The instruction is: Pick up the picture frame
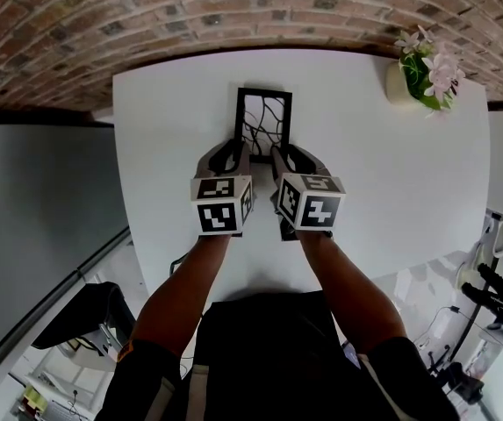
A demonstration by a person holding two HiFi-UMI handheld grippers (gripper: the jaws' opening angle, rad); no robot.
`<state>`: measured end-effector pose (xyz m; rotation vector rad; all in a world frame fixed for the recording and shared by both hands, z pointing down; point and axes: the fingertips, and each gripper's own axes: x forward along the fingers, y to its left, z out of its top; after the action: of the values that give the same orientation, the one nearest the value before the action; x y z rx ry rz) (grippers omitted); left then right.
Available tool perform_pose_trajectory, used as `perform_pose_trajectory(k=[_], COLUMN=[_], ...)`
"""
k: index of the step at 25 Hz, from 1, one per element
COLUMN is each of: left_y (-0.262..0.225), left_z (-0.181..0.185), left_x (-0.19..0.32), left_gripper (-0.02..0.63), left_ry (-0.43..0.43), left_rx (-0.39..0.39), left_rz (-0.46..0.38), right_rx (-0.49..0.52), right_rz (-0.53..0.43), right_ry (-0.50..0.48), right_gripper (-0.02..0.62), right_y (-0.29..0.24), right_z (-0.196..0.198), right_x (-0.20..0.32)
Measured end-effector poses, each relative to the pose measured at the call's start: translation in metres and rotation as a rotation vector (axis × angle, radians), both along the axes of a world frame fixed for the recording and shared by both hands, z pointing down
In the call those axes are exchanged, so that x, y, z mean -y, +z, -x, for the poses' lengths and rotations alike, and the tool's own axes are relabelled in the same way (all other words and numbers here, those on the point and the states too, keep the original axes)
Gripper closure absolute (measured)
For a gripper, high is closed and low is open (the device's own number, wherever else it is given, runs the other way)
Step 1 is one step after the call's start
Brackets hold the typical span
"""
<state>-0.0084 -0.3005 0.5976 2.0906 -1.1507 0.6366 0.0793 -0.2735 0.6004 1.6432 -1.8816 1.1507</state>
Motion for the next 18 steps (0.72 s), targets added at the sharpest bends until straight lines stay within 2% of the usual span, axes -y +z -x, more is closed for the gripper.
perform_pose_trajectory(k=[9, 18], left_y=[-0.057, -0.111], left_z=[0.003, 0.018], left_x=[-0.016, -0.061], left_gripper=[0.545, 0.546], left_ry=[-0.037, -0.044], left_rx=[-0.055, -0.089], left_rz=[-0.108, -0.182], right_rx=[-0.053, -0.074], right_rz=[-0.112, -0.199], right_ry=[-0.003, 0.014], right_gripper=[0.500, 0.514], right_y=[-0.060, -0.115], right_z=[-0.001, 0.012], right_x=[-0.014, -0.061])
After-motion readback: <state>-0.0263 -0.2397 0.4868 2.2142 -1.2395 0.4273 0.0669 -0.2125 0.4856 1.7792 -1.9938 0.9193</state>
